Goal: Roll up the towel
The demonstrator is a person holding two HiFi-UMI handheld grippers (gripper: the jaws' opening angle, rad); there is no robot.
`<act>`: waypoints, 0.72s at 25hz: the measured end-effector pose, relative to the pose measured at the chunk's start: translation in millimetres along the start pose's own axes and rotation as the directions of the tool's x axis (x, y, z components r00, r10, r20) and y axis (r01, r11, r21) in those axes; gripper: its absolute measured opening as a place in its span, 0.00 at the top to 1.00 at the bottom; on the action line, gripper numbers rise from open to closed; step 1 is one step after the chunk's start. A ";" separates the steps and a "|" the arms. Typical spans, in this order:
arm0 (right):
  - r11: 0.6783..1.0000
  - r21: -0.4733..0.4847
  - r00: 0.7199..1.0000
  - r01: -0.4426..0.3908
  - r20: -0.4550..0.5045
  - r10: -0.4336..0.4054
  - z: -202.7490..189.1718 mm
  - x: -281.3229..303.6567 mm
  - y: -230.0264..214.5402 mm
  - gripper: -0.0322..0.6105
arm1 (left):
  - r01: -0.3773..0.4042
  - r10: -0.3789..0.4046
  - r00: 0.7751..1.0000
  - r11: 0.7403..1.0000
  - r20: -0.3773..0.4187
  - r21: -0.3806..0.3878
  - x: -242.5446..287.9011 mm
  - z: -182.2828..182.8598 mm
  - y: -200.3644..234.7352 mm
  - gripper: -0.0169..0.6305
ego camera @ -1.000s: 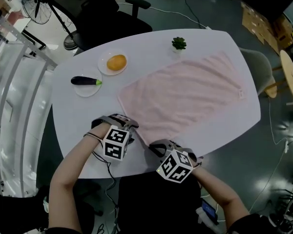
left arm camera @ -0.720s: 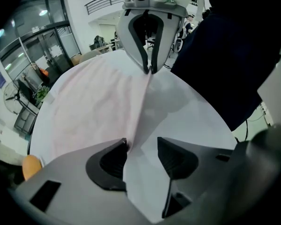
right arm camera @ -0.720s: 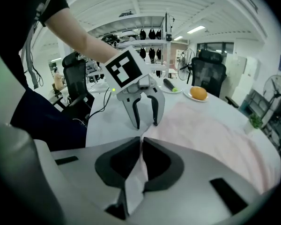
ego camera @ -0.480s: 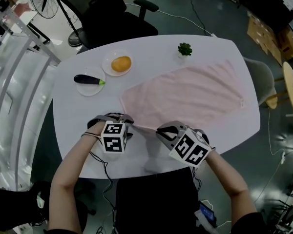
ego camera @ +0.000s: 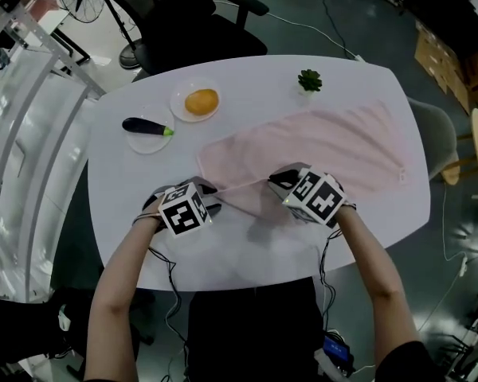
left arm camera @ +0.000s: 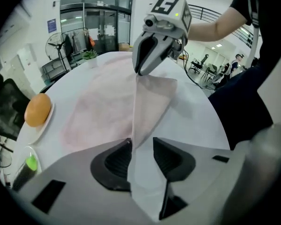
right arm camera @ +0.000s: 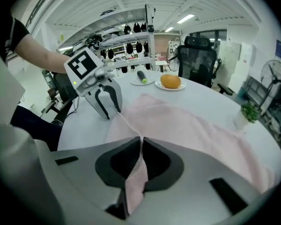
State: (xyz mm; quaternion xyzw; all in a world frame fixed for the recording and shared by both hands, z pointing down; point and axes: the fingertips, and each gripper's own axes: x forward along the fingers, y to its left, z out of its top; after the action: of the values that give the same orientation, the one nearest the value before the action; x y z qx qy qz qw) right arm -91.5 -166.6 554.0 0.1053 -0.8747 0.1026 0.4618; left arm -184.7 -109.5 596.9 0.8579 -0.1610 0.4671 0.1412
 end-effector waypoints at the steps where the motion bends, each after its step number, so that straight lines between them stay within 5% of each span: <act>1: 1.000 0.007 1.000 0.008 -0.012 -0.008 -4.0 6.8 -6.3 0.91 | -0.007 0.007 1.000 1.000 0.003 -0.012 -0.1 0.2 1.5 0.72; 6: 0.999 0.046 0.997 0.028 -0.074 -0.025 -28.0 36.0 -25.9 0.89 | -0.018 0.018 1.000 0.999 -0.007 -0.036 1.7 0.3 2.8 0.71; 10: 0.989 0.151 1.000 -0.010 -0.015 0.012 -29.7 36.5 -28.0 0.89 | -0.023 0.023 1.000 0.999 -0.019 -0.024 1.4 -0.2 -0.3 0.68; 14: 0.992 0.128 1.000 0.008 -0.005 -0.007 -29.2 35.1 -28.7 0.87 | -0.022 0.022 1.000 1.000 -0.021 -0.018 3.1 -0.5 -5.6 0.61; 18: 0.987 0.156 0.999 0.031 0.021 -0.034 -28.0 22.7 -40.4 0.68 | -0.017 0.016 0.999 1.000 -0.038 -0.017 6.9 -1.9 -8.6 0.55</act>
State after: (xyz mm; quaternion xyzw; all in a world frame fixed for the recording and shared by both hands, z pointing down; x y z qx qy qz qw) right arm -70.8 -199.5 591.7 0.1563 -0.8676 0.1616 0.4435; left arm -179.1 -101.9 603.0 0.8464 -0.1695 0.4829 0.1476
